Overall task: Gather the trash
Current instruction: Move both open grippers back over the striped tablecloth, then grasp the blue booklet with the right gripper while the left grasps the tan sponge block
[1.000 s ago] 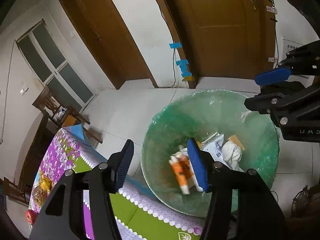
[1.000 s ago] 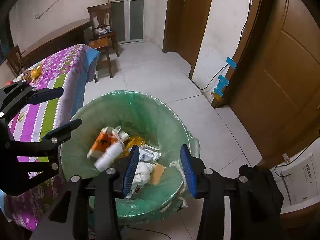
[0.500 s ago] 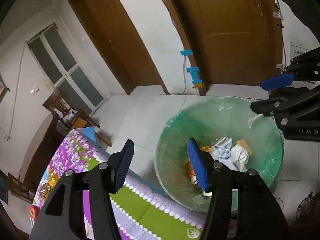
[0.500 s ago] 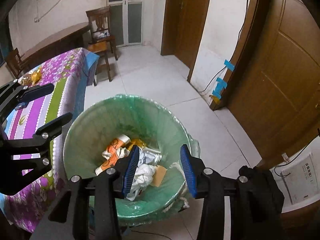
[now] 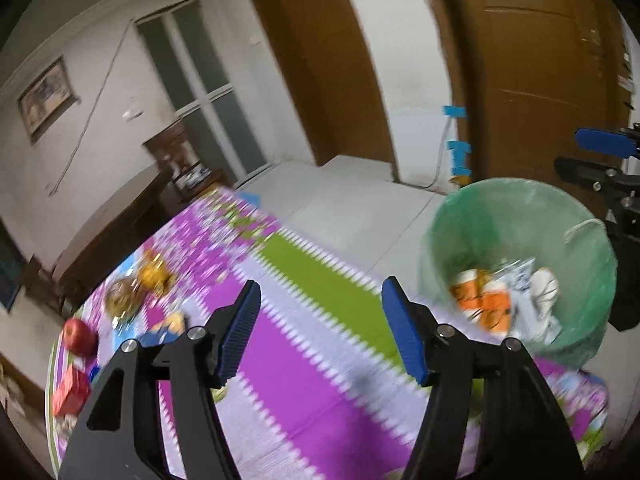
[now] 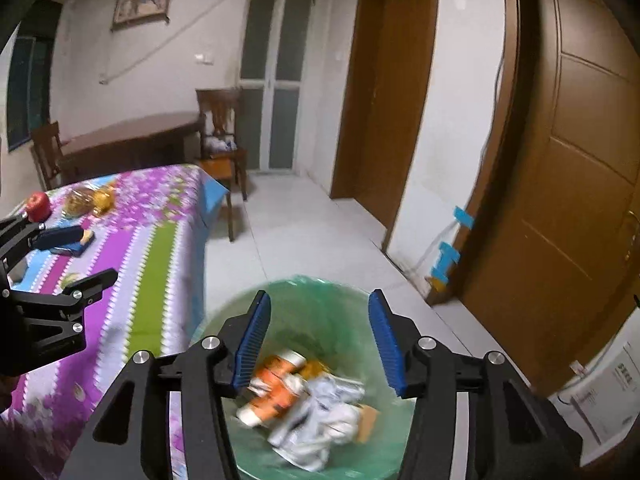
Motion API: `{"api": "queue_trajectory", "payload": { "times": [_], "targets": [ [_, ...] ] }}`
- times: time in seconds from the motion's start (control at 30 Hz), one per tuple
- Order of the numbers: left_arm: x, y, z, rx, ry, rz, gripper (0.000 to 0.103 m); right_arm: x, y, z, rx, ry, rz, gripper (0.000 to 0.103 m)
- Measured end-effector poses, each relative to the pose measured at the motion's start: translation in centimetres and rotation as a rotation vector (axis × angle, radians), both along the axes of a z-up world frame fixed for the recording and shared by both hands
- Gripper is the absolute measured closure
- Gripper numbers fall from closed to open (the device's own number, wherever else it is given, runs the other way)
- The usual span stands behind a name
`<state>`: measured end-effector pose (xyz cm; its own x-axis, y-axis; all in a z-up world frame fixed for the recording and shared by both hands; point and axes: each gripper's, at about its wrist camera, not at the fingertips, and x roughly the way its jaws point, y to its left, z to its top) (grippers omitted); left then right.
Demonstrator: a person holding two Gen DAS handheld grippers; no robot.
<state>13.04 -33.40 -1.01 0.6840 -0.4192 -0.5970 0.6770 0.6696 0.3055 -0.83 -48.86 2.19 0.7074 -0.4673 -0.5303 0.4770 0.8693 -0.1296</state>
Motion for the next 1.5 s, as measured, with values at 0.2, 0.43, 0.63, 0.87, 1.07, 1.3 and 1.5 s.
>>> {"api": "queue_trajectory", "payload": {
  "times": [0.2,0.43,0.63,0.87,1.07,1.3,1.5],
  "targets": [
    [1.8,6.1,-0.2,-0.022,0.026,0.102,0.037,2.4,3.7,-0.1,0.026,-0.063,0.084,0.046],
    [3.5,14.7,-0.5,-0.063,0.056,0.26,0.03,6.6,9.0,-0.9,0.027,-0.032,0.235,0.035],
    [4.9,21.3,-1.5,-0.092,0.096,0.415,0.029,12.1,14.7,-2.6,0.015,0.053,0.421,0.033],
    [5.5,27.5,-2.2,-0.146,0.143,0.558,0.026,17.8,19.4,-4.5,0.066,0.129,0.582,0.019],
    [6.9,27.8,-2.5,-0.208,0.196,0.537,0.022,24.0,22.3,-5.6,0.078,0.228,0.827,0.005],
    [11.3,24.9,-3.0,-0.186,0.22,0.549,0.02,32.3,23.2,-7.7,0.113,0.423,1.044,0.005],
    [13.7,24.8,-3.9,-0.176,0.246,0.606,0.02,36.5,23.5,-8.3,0.116,0.457,1.124,0.005]
  ]
}}
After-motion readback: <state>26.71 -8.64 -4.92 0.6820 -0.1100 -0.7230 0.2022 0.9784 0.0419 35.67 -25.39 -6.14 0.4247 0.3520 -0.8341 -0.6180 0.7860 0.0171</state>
